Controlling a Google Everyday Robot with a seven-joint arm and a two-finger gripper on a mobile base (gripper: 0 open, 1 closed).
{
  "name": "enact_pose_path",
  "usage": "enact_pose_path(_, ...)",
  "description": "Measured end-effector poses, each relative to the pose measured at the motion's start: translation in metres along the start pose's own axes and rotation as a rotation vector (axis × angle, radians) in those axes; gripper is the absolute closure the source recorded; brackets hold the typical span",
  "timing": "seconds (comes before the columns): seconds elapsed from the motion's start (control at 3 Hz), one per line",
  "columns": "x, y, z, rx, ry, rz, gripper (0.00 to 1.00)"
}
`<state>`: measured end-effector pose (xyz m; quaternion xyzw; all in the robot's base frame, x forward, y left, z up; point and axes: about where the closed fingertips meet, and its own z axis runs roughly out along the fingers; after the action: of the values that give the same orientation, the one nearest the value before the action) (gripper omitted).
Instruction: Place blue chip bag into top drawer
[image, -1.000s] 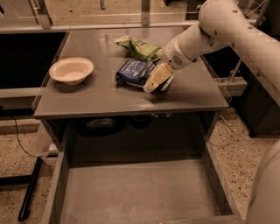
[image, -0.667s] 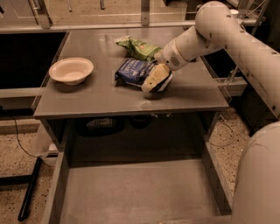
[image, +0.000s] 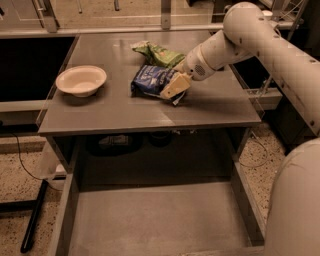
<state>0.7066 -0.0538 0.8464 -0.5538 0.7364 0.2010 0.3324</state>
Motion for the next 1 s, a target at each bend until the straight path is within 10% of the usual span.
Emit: enact_pose_path(1.0,0.0,0.0,0.0001,0.0,0.0,0.0,1.0)
